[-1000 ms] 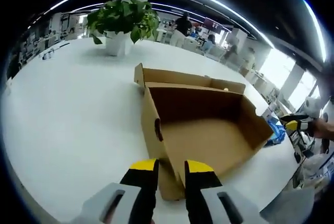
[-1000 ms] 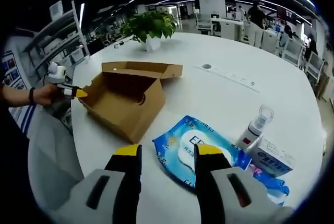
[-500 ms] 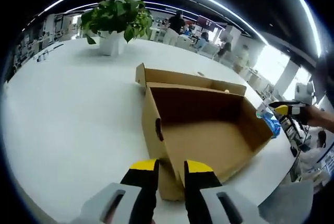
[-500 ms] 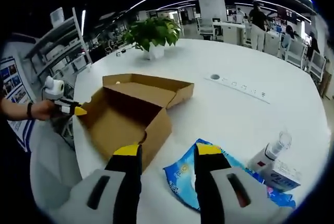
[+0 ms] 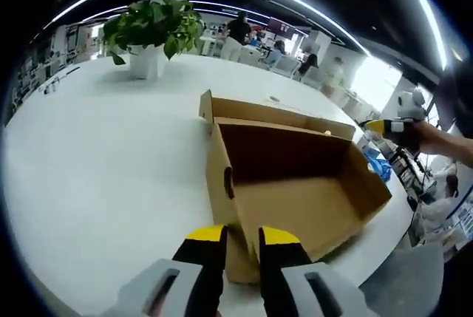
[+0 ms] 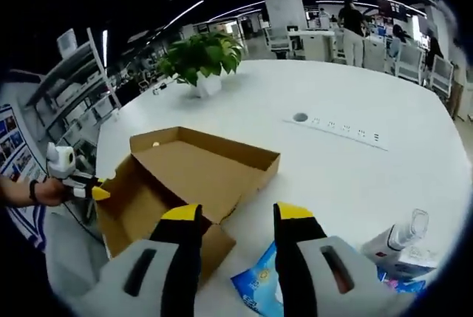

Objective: Operate the shoe box by opening the lid, removing the specified soft item, and placing it in the target area until the item is outside and the box remains undamaged.

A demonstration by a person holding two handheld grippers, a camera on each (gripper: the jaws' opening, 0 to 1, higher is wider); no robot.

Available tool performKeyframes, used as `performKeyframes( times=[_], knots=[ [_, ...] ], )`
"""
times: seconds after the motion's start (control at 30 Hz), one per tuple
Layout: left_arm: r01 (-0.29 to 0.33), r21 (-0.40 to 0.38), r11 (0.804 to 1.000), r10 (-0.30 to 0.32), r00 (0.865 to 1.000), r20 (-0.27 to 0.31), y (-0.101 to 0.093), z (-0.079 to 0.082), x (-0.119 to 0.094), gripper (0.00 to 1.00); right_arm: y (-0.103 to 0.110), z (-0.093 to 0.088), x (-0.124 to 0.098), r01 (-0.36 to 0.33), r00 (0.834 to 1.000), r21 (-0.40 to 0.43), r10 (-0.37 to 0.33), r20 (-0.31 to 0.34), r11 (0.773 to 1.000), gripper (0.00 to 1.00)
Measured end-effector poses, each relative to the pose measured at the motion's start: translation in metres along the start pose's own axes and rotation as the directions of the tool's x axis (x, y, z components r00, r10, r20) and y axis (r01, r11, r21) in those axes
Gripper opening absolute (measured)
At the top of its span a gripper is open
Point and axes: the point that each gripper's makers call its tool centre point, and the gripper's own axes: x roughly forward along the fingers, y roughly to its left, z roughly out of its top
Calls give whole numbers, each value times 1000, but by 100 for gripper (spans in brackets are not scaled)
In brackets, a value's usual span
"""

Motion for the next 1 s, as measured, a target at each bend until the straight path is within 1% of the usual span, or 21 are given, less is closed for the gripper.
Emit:
performKeyframes(
  times=[0.23, 0.4, 0.63, 0.73, 0.77, 0.83, 0.97, 1.0],
  knots=[
    [3, -1, 1000, -3, 1000, -4, 0, 0, 1, 16, -12, 7, 14, 20, 1000, 97, -22, 17, 995, 34],
    [2, -4, 1000, -2, 1000, -4, 1, 0, 1, 16, -17, 12, 28, 35, 999, 124, -37, 8, 992, 34],
    [-5, -3, 1000, 5, 1000, -4, 2, 0, 2, 16, -7, 19, 49, 58, 998, 129, -56, -19, 990, 34],
    [-6, 0, 1000, 6, 1000, -5, 1, -1, 2, 16, -9, 20, 58, 77, 997, 173, -75, -17, 982, 33],
    [-5, -1, 1000, 5, 1000, -5, 1, -1, 2, 16, -11, 19, 61, 85, 996, 186, -82, -25, 979, 33],
    [-7, -7, 1000, 7, 1000, -2, 3, -1, 3, 16, -15, 16, 68, 103, 995, 186, -97, -40, 977, 32],
    [-8, -20, 1000, 8, 1000, 6, 1, -1, 3, 16, -21, 10, 76, 136, 989, 164, -124, -82, 977, 31],
    [-8, -21, 1000, 8, 1000, 6, 1, -1, 3, 16, -24, 8, 78, 156, 985, 158, -142, -99, 975, 30]
  ],
)
